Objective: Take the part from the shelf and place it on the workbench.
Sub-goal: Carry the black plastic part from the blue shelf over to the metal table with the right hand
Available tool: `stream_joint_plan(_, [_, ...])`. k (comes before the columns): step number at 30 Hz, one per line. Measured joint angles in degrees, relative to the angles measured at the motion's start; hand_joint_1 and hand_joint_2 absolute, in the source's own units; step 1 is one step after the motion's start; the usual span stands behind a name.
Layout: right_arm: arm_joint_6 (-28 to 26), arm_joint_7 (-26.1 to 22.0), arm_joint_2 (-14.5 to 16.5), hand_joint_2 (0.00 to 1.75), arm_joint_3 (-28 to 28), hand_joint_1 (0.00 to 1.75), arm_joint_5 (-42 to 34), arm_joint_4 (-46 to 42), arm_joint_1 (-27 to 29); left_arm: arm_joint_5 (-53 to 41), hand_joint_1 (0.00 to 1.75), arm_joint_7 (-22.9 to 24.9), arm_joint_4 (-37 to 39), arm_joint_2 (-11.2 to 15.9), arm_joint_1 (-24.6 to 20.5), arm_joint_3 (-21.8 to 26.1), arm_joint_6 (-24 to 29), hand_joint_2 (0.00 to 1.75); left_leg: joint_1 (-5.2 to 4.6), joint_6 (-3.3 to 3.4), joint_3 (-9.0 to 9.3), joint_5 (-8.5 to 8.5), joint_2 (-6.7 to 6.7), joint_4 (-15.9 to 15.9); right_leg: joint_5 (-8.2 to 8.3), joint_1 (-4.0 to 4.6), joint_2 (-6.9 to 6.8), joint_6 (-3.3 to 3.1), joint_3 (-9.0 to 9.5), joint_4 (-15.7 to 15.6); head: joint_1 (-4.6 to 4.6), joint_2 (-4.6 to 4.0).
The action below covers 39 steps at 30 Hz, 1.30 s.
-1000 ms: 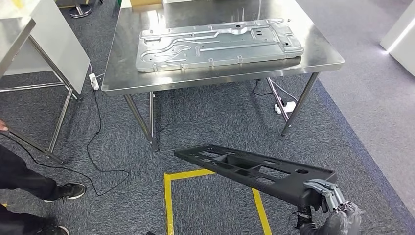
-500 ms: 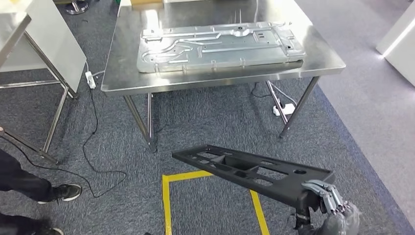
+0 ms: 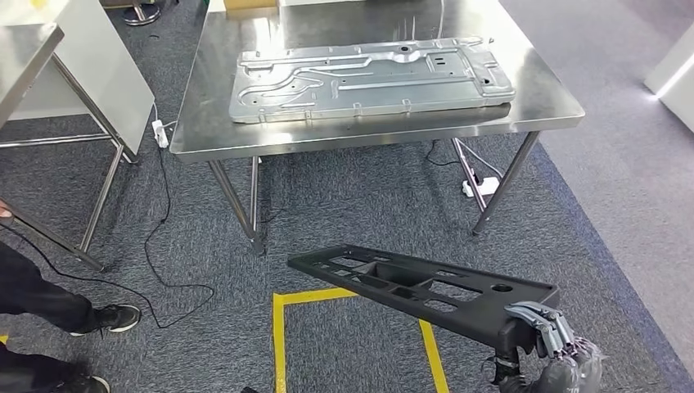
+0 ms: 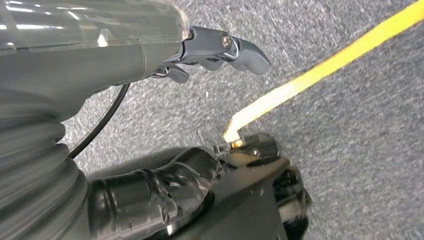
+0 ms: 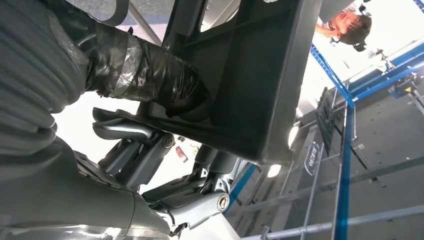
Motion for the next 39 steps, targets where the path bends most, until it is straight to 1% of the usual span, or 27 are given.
stream_joint_plan(1, [0.0, 0.0, 0.0, 1.75, 0.0, 1.75, 0.05, -0.01, 0.01, -0.02, 0.0, 0.0, 0.0, -0.01, -0.02, 0.0, 0.0, 1.75, 0.04, -0.16, -0.99, -1.44, 0.19, 2.33, 0.04, -0.02, -0.23, -0.37, 0.13, -0.17, -0.04, 0.0])
stream_joint_plan(3, [0.0, -0.01, 0.0, 1.75, 0.0, 1.75, 0.11, 0.01, 0.04, -0.04, 0.0, 0.0, 0.0, -0.02, -0.03, 0.0, 0.0, 1.75, 0.07, -0.34, -4.41, -5.12, 0.49, 9.69, -0.06, 0.2, -0.7, -0.79, 0.18, -0.21, -0.1, 0.0])
stream_joint_plan(4, [0.0, -0.01, 0.0, 1.75, 0.0, 1.75, 0.13, 0.01, 0.05, -0.05, 0.0, -0.01, 0.0, -0.02, 0.0, 0.0, -0.01, 1.75, 0.07, -0.38, -6.03, -6.27, 0.55, 12.99, -0.12, 0.36, -0.94, -0.89, 0.21, -0.2, -0.1, 0.0])
stream_joint_plan(5, [0.0, -0.01, 0.0, 1.75, 0.0, 1.75, 0.13, 0.02, 0.05, -0.05, 0.0, -0.01, 0.0, -0.02, 0.04, 0.0, -0.01, 1.75, 0.06, -0.33, -6.85, -6.38, 0.6, 14.6, -0.18, 0.51, -1.15, -0.97, 0.29, -0.2, -0.1, 0.0])
stream_joint_plan(6, [0.01, -0.01, 0.0, 1.75, 0.0, 1.75, 0.13, 0.02, 0.04, -0.05, 0.0, -0.02, 0.0, -0.01, 0.08, 0.0, -0.02, 1.75, 0.03, -0.19, -6.64, -5.38, 0.67, 14.05, -0.24, 0.63, -1.33, -1.01, 0.41, -0.19, -0.1, 0.0])
stream_joint_plan(7, [0.01, 0.0, 0.0, 1.75, 0.0, 1.75, 0.13, 0.02, 0.03, -0.05, 0.0, -0.03, 0.0, -0.01, 0.1, 0.0, -0.02, 1.75, -0.04, 0.09, -5.32, -3.48, 0.81, 11.22, -0.31, 0.73, -1.49, -1.02, 0.58, -0.19, -0.1, 0.0])
stream_joint_plan(9, [0.02, 0.01, 0.0, 1.75, 0.0, 1.75, 0.14, 0.02, 0.03, -0.04, 0.0, -0.06, 0.0, 0.01, 0.01, 0.0, -0.03, 1.75, -0.45, 0.9, -1.59, 0.08, 1.67, 3.34, -0.53, 0.92, -1.79, -0.85, 0.91, -0.14, -0.09, 0.0])
stream_joint_plan(10, [0.02, 0.01, 0.0, 1.75, 0.0, 1.75, 0.15, 0.02, 0.03, -0.03, 0.0, -0.08, 0.0, 0.02, -0.07, -0.01, -0.03, 1.75, -0.7, 1.25, -0.32, 0.97, 2.09, 0.55, -0.61, 1.0, -1.93, -0.63, 0.99, -0.12, -0.09, 0.0])
stream_joint_plan(11, [0.02, 0.01, 0.0, 1.75, 0.01, 1.75, 0.15, 0.02, 0.02, -0.03, 0.0, -0.09, 0.0, 0.02, -0.13, -0.01, -0.03, 1.75, -0.93, 1.48, 0.24, 1.18, 2.37, -0.88, -0.67, 1.04, -2.07, -0.38, 1.04, -0.12, -0.08, 0.0])
stream_joint_plan(14, [0.02, 0.03, -0.01, 1.75, 0.05, 1.75, 0.16, 0.02, -0.03, -0.03, 0.0, -0.09, 0.0, -0.01, -0.04, -0.01, -0.04, 1.75, -0.91, 2.04, 0.48, 1.44, 1.97, -1.79, -0.77, 1.02, -2.43, 0.51, 1.29, -0.23, -0.06, 0.0])
stream_joint_plan(15, [0.01, 0.05, -0.02, 1.75, 0.05, 1.75, 0.19, 0.01, -0.04, -0.05, 0.0, -0.09, 0.0, -0.03, 0.0, 0.0, -0.04, 1.75, -0.73, 2.33, 0.73, 1.71, 1.8, -2.21, -1.38, 1.0, -2.23, 0.78, 1.09, 0.47, -0.03, 0.0])
stream_joint_plan(17, [0.0, 0.13, -0.07, 1.75, 0.05, 1.75, 0.26, 0.02, -0.05, -0.1, 0.0, -0.09, 0.0, -0.08, -0.08, 0.0, -0.11, 1.75, -0.42, 2.78, 1.1, 2.15, 1.5, -2.82, -4.3, 0.81, -1.52, 1.19, -0.9, 5.09, 0.02, 0.0])
stream_joint_plan(19, [0.0, 0.23, -0.11, 1.75, 0.05, 1.75, 0.38, 0.03, -0.04, -0.14, 0.0, -0.09, 0.0, -0.09, -0.16, 0.0, -0.19, 1.75, -0.42, 2.95, 1.03, 2.17, 1.06, -2.81, -7.62, 0.67, -1.11, 1.49, -4.39, 12.23, 0.03, 0.0])
stream_joint_plan(20, [0.0, 0.27, -0.13, 1.75, 0.05, 1.75, 0.44, 0.04, -0.02, -0.15, 0.0, -0.09, 0.0, -0.1, -0.15, 0.0, -0.22, 1.75, -0.43, 2.94, 1.03, 2.13, 0.82, -2.75, -8.07, 0.59, -1.1, 1.6, -5.57, 14.41, 0.04, 0.0])
stream_joint_plan(21, [0.0, 0.29, -0.14, 1.75, 0.05, 1.75, 0.49, 0.04, -0.02, -0.15, 0.0, -0.09, 0.0, -0.1, -0.13, 0.0, -0.22, 1.75, -0.42, 2.89, 1.05, 2.05, 0.53, -2.67, -7.33, 0.53, -1.1, 1.68, -5.8, 14.58, 0.03, 0.0])
stream_joint_plan(22, [0.0, 0.3, -0.14, 1.75, 0.05, 1.75, 0.53, 0.04, -0.03, -0.14, 0.0, -0.09, 0.0, -0.11, -0.11, 0.0, -0.22, 1.75, -0.39, 2.78, 1.1, 1.95, 0.19, -2.53, -5.53, 0.44, -1.05, 1.71, -4.89, 12.42, 0.03, 0.0])
stream_joint_plan(23, [0.0, 0.31, -0.15, 1.75, 0.06, 1.75, 0.54, 0.04, -0.04, -0.14, 0.0, -0.09, 0.0, -0.13, -0.12, 0.0, -0.23, 1.75, -0.35, 2.6, 1.15, 1.79, -0.19, -2.33, -3.24, 0.31, -0.83, 1.69, -3.21, 8.7, 0.04, 0.0])
stream_joint_plan(25, [0.01, 0.35, -0.16, 1.75, 0.08, 1.75, 0.55, 0.05, -0.11, -0.14, 0.0, -0.09, 0.0, -0.15, -0.17, 0.0, -0.24, 1.75, -0.46, 2.07, 0.95, 1.42, -0.87, -1.76, -0.66, 0.19, 0.31, 1.45, -0.24, 2.16, 0.01, 0.0])
stream_joint_plan(26, [0.01, 0.38, -0.17, 1.75, 0.09, 1.75, 0.55, 0.05, -0.12, -0.14, 0.0, -0.09, 0.0, -0.15, -0.2, 0.0, -0.24, 1.75, -0.5, 1.76, 0.75, 1.33, -1.11, -1.54, -0.42, 0.2, 0.81, 1.26, 0.36, 0.61, -0.01, 0.0])
stream_joint_plan(27, [0.01, 0.43, -0.19, 1.75, 0.11, 1.75, 0.56, 0.05, -0.13, -0.13, 0.0, -0.09, 0.0, -0.15, -0.22, 0.0, -0.24, 1.75, -0.56, 1.46, 0.56, 1.33, -1.31, -1.46, -0.69, 0.28, 1.09, 1.02, 0.39, 0.32, -0.04, 0.0])
stream_joint_plan(30, [0.01, 0.57, -0.2, 1.75, 0.16, 1.75, 0.63, 0.03, -0.12, -0.1, 0.0, -0.05, 0.0, -0.15, -0.12, 0.0, -0.26, 1.75, -0.38, 0.58, 0.17, 0.72, -1.18, -0.75, -0.47, 0.28, 0.48, -0.04, 0.55, -0.12, -0.1, 0.0])
stream_joint_plan(32, [0.02, 0.68, -0.22, 1.75, 0.17, 1.75, 0.72, 0.03, -0.1, -0.07, 0.0, -0.01, 0.0, -0.16, -0.14, 0.0, -0.33, 1.75, -0.24, 0.08, -1.8, -1.94, -0.24, 3.63, -0.37, 0.2, -0.19, -0.75, 0.82, -0.47, -0.25, 0.0])
stream_joint_plan(34, [0.02, 0.77, -0.24, 1.75, 0.17, 1.75, 0.76, 0.04, -0.06, -0.02, 0.0, 0.01, 0.0, -0.18, -0.17, 0.0, -0.51, 1.75, -0.19, -0.22, -5.36, -5.23, 0.32, 10.92, -0.46, 0.39, -0.89, -1.13, 0.85, -0.5, -0.34, 0.0])
stream_joint_plan(35, [0.02, 0.8, -0.24, 1.75, 0.18, 1.75, 0.76, 0.04, -0.05, 0.0, 0.0, 0.01, 0.0, -0.17, -0.14, 0.0, -0.67, 1.75, -0.18, -0.27, -6.67, -5.93, 0.39, 13.54, -0.51, 0.52, -1.22, -1.2, 0.88, -0.5, -0.33, 0.0])
stream_joint_plan(36, [0.02, 0.81, -0.24, 1.75, 0.18, 1.75, 0.76, 0.04, -0.06, 0.0, 0.0, -0.02, 0.0, -0.16, -0.09, 0.0, -0.84, 1.75, -0.19, -0.2, -7.08, -5.56, 0.46, 14.3, -0.55, 0.63, -1.47, -1.23, 0.95, -0.49, -0.34, 0.0])
stream_joint_plan(37, [0.02, 0.82, -0.24, 1.75, 0.19, 1.75, 0.8, 0.04, -0.07, 0.01, 0.0, -0.09, 0.0, -0.16, -0.03, 0.0, -1.03, 1.75, -0.23, 0.01, -6.37, -4.14, 0.55, 12.78, -0.59, 0.74, -1.66, -1.24, 1.06, -0.49, -0.34, 0.0])
stream_joint_plan(39, [0.02, 0.84, -0.24, 1.75, 0.2, 1.75, 0.96, 0.04, -0.1, 0.04, 0.0, -0.33, 0.0, -0.13, 0.0, 0.0, -1.4, 1.75, -0.51, 0.85, -2.76, -0.32, 0.89, 5.32, -0.68, 0.93, -1.9, -1.19, 1.3, -0.49, -0.33, -0.01])
